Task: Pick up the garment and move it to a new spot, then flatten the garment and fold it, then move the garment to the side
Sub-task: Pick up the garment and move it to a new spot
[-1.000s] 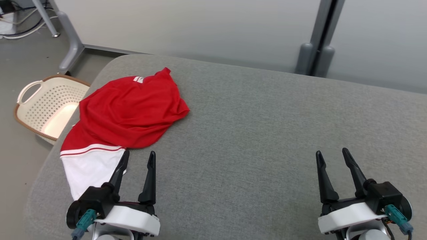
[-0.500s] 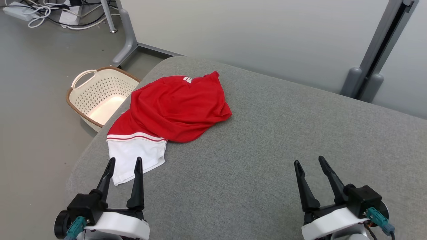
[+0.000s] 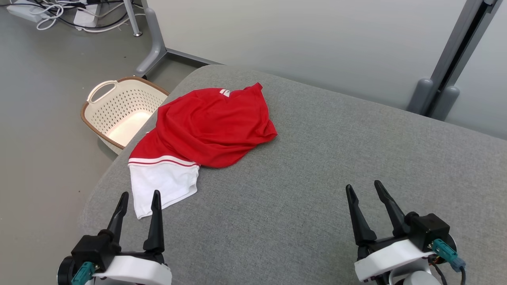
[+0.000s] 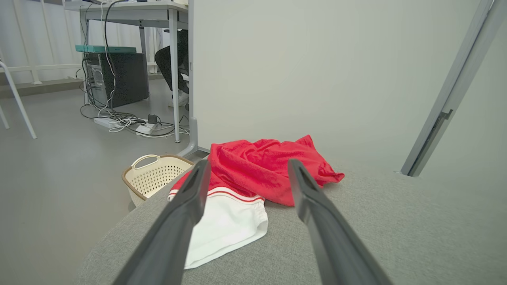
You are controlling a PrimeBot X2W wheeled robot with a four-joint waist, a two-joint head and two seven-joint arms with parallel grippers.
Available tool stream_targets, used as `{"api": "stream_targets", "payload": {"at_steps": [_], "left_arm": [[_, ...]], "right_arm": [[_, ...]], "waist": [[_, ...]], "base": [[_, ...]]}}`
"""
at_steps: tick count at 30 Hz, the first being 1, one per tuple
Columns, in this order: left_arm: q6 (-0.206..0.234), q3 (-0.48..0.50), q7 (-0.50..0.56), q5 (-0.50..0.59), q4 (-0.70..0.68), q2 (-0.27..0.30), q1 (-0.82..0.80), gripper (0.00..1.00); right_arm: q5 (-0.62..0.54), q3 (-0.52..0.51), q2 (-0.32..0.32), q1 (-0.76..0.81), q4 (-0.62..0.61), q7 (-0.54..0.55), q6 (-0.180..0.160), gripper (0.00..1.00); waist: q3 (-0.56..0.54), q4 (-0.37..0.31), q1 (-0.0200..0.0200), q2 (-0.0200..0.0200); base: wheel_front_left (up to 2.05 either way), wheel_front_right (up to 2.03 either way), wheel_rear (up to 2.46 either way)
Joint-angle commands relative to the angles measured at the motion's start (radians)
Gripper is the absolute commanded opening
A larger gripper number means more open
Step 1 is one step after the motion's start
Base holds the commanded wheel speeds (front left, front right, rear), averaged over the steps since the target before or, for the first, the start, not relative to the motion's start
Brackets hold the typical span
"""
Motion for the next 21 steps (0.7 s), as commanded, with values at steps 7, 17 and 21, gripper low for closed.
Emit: {"api": "stream_targets", "payload": {"at_steps": [7,17,21], "left_arm": [[-0.015,0.051,0.0,0.023,0.047,0.004,-0.057,1.0],[-0.059,0.139,0.0,0.027,0.274,0.041,-0.224,1.0],[-0.077,0.143,0.056,0.004,0.45,0.087,-0.34,1.0]], "right_arm": [[-0.051,-0.08,-0.004,0.017,-0.023,-0.003,0.0,1.0],[-0.115,-0.179,-0.052,-0.017,-0.079,-0.003,0.0,1.0],[-0.136,-0.212,-0.092,-0.034,-0.126,0.013,0.0,1.0]], "waist": [[0.032,-0.004,0.0,0.0],[0.148,-0.051,0.0,0.0],[0.203,-0.072,0.0,0.0]], "base": [[0.0,0.0,0.0],[0.0,0.0,0.0],[0.0,0.0,0.0]]}}
